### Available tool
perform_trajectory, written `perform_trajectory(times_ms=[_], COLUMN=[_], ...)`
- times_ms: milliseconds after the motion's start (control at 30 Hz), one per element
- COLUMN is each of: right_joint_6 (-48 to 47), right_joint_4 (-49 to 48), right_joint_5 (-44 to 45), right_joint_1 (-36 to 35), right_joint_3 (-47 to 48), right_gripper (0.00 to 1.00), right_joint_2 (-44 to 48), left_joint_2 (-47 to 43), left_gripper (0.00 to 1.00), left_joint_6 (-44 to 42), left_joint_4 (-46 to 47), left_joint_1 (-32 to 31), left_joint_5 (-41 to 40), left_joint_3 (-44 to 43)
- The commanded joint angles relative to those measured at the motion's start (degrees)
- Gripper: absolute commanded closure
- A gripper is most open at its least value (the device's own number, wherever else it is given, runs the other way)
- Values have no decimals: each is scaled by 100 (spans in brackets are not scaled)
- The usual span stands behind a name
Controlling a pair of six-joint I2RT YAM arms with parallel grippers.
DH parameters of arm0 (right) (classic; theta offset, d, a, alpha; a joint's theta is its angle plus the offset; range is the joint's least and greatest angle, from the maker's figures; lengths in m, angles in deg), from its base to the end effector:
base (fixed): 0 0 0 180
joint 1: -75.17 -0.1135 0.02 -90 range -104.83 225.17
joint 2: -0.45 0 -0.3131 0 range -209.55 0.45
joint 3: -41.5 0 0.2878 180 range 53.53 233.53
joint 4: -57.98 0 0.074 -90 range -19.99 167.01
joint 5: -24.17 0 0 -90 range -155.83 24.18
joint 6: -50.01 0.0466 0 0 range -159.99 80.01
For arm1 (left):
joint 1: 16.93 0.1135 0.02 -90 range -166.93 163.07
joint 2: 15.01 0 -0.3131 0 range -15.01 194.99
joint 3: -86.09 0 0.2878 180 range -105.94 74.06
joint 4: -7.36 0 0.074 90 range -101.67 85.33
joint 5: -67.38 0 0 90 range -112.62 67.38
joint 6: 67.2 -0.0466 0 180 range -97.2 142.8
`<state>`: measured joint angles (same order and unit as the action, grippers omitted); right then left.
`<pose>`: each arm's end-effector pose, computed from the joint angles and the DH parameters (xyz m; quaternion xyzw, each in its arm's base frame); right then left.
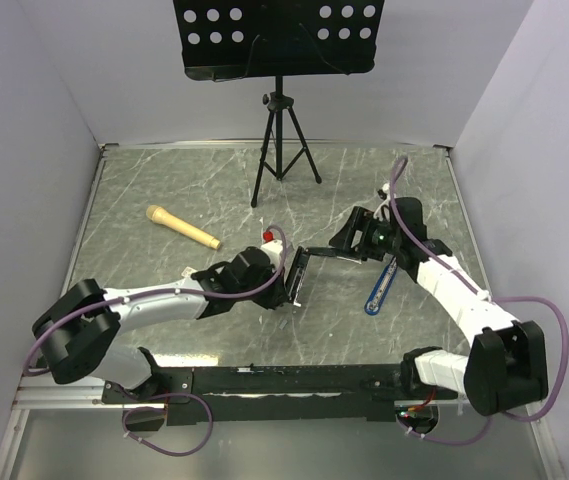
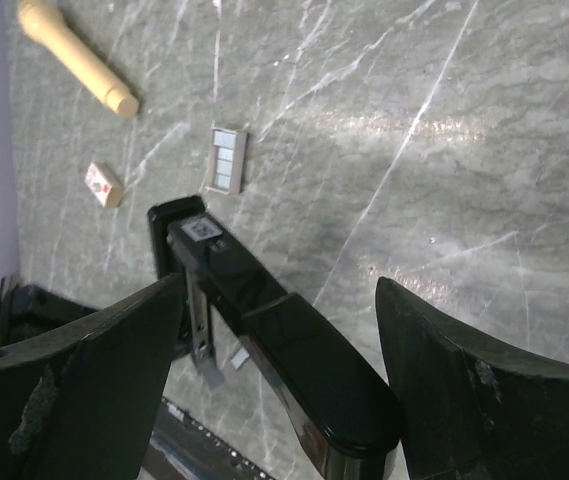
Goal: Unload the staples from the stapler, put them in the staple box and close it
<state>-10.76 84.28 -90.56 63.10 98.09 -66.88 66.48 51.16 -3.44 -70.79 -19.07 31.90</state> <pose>0.2648 0.0766 0.2787 0.0360 0.8788 0.3330 0.3400 0.1889 -0.2636 0.2168 0.2116 0.8736 -0.3086 0.3112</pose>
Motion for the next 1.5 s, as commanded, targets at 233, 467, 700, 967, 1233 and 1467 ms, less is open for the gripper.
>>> perform_trajectory(times_ms=[233,467,700,967,1233,1467], right_joint_6=[311,556,768,829,926,549], right_joint_4=[-1171,-1408,-1734,-1988,-2121,-1471], right_joint_5=[311,565,926,935,979,812], right_joint_1=[-260,-655,-963,-1095,-1288,-1192], right_joint_3=[247,203,290,580,861,1810], right_gripper=[17,17,17,18,18,16], right_joint_2=[-614,-878,-1247,-1932,-2381,-2645], left_joint_2=[-704,-758,-793,-863,-372,-11], left_gripper=[99,99,99,99,99,99], left_joint_6=[-278,-305,-585,-876,-1025,-868], left_joint_4=[1405,1713,2038,1951,1495,1432], left_joint_1=[-212,-230,-370,-388,-388,-326], left_joint_5=[1296,1586,1956,1930,1570,1395], left_joint_3=[356,480,550,533,-2,-180])
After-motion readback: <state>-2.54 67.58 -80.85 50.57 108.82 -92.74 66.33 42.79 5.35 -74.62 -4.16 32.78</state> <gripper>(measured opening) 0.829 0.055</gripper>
